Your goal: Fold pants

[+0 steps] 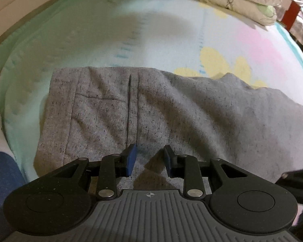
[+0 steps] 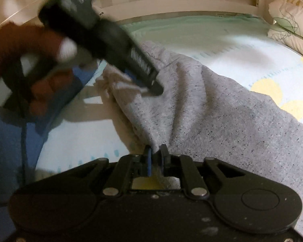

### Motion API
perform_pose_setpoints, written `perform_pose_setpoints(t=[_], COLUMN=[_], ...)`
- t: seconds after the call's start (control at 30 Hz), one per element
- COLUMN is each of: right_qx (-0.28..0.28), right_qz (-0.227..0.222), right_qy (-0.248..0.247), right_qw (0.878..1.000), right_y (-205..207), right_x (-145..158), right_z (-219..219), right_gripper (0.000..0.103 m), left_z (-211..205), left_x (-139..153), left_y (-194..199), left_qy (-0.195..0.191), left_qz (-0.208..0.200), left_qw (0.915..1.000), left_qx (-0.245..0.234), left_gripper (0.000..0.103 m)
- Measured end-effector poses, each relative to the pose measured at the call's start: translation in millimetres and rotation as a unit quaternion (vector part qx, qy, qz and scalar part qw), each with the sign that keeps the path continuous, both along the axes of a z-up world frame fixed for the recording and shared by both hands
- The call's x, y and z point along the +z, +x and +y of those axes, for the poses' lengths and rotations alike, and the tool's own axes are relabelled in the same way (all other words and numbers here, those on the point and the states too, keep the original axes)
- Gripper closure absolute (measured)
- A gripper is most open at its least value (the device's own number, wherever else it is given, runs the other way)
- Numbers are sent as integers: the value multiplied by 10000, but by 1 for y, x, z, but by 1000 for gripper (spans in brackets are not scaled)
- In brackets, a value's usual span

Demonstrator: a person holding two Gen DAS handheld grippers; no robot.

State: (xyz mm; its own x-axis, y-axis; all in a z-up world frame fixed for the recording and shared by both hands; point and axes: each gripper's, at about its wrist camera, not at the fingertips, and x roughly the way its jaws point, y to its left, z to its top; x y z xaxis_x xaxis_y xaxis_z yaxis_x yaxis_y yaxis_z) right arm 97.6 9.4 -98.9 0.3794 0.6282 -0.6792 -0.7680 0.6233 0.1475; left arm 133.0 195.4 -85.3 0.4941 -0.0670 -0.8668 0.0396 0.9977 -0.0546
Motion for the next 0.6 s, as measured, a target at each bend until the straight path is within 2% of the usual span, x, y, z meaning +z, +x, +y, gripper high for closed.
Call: perform_pose_setpoints(t=[0.13,0.2,0.3,0.47,0.6], right_qx=[-165,-319,-696,-1491,-1836], right_qz=[89,95,63,14,240], right_qy=[175,331,545,716,689], right_qw=[9997,9989,9961,9862,9803], right_y=[4,12,29,80,127], right_x=[11,20,32,42,30], right_z=[-16,-28,-50,-78,-86], right_gripper=[83,80,67,64,63], left_z=[-3,-6,-14,-33,-48], left_x=[12,22,32,15,-6], left_y=[0,1,9,27,27], left_qy=[84,5,-187,-363,-380], left_qz=[66,-140,-426,-402,-279], left_qw=[9999,9999,9989,9985,9986], left_qx=[8,-27,-69,-107,-233], left_gripper=[74,74,74,74,74])
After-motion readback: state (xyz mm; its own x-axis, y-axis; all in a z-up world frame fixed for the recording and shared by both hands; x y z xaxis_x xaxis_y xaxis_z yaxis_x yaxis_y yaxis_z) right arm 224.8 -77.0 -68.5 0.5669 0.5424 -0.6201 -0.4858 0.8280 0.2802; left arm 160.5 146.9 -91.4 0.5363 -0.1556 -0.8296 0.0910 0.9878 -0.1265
